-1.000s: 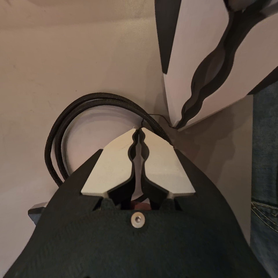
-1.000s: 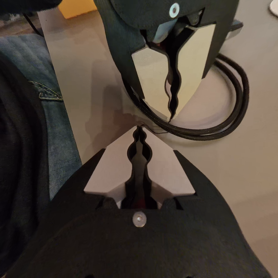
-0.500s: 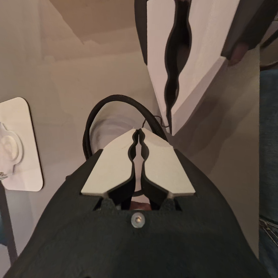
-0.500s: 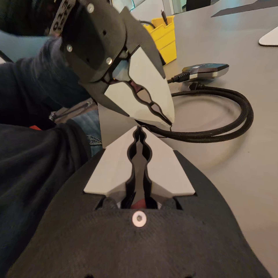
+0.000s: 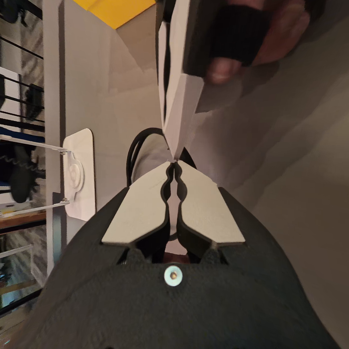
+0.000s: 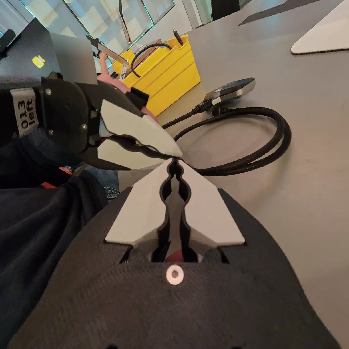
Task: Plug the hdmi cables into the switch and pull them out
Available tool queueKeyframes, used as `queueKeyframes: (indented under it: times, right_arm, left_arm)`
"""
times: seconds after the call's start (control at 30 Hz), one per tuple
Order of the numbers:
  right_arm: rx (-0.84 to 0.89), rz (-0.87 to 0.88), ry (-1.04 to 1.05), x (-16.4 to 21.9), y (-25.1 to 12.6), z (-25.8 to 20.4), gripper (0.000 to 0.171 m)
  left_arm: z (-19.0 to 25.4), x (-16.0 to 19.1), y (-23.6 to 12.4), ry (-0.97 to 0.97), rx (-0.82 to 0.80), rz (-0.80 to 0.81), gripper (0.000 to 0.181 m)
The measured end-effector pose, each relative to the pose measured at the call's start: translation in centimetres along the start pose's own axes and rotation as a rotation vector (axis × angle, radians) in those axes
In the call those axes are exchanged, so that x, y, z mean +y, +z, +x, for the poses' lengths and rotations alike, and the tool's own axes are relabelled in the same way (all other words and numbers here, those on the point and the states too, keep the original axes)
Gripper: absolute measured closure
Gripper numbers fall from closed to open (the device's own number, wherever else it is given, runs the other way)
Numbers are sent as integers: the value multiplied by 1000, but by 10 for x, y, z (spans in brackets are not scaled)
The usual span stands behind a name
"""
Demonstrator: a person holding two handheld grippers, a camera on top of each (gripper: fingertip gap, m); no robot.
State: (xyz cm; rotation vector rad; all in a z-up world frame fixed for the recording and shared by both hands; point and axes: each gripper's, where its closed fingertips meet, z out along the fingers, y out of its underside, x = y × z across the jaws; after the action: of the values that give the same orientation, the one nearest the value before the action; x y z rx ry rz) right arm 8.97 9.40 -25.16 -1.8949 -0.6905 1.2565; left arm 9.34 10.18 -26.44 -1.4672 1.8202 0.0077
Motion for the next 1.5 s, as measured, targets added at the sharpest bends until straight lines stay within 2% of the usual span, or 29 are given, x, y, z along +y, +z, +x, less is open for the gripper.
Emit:
queueKeyframes:
  times: [0.5,0.73,0.9,1.03,1.13,1.3,1.4,1.5]
  right_arm:
    - [18,-125,-10,7,19,14,171]
    - [19,-173,-15,11,29,14,171]
    - [67,-253,-71,22,33,19,171]
    - [127,-336,-150,32,32,26,171]
    - [125,-344,-161,34,30,27,171]
    - [118,-325,-152,32,28,26,171]
    - [124,-334,-165,33,29,26,171]
    - [128,-338,-190,34,29,26,171]
  left_arm:
    - [5,5,0,113,-239,24,181]
    - [12,9,5,174,-319,-50,181]
    - [22,15,14,148,-313,-88,181]
    - [30,18,22,57,-284,-131,181]
    - [33,16,25,26,-286,-113,180]
    - [32,10,10,12,-247,-20,162]
    - [28,12,-4,-56,-209,34,161]
    - [22,23,-10,-65,-188,3,159]
